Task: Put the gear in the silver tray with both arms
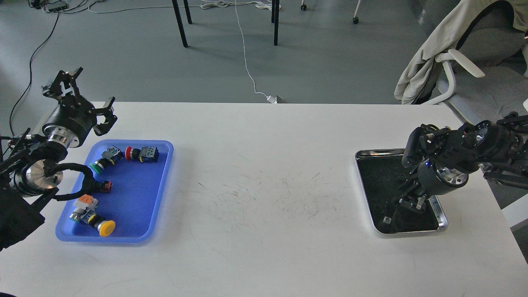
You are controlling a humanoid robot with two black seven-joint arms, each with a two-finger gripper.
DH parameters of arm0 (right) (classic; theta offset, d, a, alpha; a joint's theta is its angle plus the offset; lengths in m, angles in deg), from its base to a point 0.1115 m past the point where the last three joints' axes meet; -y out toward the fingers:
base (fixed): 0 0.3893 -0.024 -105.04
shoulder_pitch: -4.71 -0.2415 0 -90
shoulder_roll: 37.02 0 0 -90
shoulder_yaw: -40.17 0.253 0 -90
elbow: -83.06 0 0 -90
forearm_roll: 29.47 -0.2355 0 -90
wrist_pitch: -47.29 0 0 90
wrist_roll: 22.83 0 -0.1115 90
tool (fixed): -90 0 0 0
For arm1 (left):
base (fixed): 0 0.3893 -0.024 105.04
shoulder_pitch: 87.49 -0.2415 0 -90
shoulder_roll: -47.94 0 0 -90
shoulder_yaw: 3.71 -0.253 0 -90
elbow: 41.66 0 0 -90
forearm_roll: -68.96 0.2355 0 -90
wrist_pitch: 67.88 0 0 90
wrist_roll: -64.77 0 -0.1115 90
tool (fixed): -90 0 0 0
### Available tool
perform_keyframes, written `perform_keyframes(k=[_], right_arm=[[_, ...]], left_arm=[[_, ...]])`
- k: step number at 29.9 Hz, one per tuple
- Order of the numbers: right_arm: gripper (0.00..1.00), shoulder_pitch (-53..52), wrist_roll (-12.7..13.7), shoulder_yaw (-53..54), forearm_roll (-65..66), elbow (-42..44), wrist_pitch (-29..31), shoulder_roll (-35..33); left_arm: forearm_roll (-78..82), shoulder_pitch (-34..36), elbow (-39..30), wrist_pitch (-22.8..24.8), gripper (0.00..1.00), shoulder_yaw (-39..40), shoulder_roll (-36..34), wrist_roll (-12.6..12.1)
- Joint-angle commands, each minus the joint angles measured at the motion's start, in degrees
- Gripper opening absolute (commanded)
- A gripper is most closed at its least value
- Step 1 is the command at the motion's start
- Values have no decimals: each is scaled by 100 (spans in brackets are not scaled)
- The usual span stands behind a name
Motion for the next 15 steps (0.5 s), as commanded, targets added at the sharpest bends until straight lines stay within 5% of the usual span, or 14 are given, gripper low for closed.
perform_keyframes(k=[1, 3, 6, 15], right_arm=[[43, -15, 0, 16, -26, -6, 0, -13], [43, -15, 0, 24, -44, -23, 0, -22], [59, -41, 0, 339, -166, 29, -27, -118], [84, 257, 0, 1816, -2862, 38, 8, -663]], left_arm=[[0, -4, 0, 2, 99, 1, 0, -22], [0, -4, 0, 2, 99, 1, -9, -22], [-9, -30, 0, 20, 99, 10, -44, -31], [17, -206, -35, 37, 99, -7, -105, -4]])
